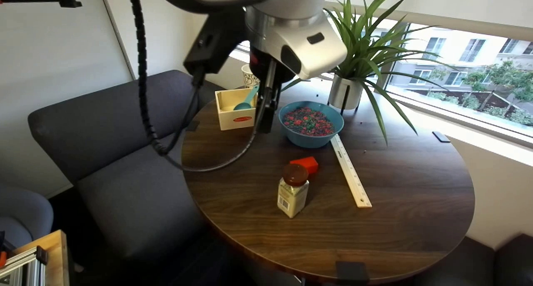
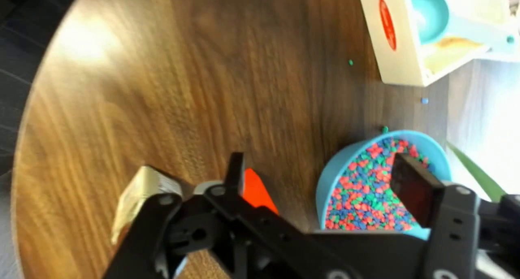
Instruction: Move the blue bowl forwards
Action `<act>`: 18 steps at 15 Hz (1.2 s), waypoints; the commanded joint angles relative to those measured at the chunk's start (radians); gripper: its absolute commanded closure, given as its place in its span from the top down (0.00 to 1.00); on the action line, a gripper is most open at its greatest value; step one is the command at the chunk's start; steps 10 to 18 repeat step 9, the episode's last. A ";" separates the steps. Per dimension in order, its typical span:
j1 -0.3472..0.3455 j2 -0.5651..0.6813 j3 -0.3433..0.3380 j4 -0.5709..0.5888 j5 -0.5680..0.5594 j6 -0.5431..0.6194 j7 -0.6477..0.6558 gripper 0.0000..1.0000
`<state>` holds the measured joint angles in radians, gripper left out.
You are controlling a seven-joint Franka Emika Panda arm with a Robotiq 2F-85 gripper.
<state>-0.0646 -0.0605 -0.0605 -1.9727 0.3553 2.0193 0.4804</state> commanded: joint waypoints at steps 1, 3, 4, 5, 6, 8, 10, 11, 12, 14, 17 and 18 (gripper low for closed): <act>-0.010 -0.213 -0.006 -0.139 -0.093 -0.148 -0.136 1.00; -0.014 -0.295 -0.009 -0.175 -0.129 -0.218 -0.229 1.00; -0.015 -0.321 -0.009 -0.188 -0.149 -0.244 -0.275 1.00; -0.019 -0.241 -0.003 -0.115 -0.110 -0.221 -0.201 1.00; -0.019 -0.275 -0.003 -0.134 -0.121 -0.238 -0.231 1.00; -0.020 -0.309 -0.003 -0.160 -0.131 -0.243 -0.254 1.00; -0.020 -0.313 -0.003 -0.165 -0.132 -0.243 -0.258 1.00; -0.020 -0.313 -0.003 -0.165 -0.132 -0.243 -0.258 1.00; -0.020 -0.313 -0.003 -0.165 -0.132 -0.243 -0.258 1.00; -0.020 -0.313 -0.003 -0.165 -0.132 -0.243 -0.258 1.00; -0.020 -0.313 -0.003 -0.165 -0.132 -0.243 -0.258 1.00; -0.020 -0.313 -0.003 -0.165 -0.132 -0.243 -0.258 1.00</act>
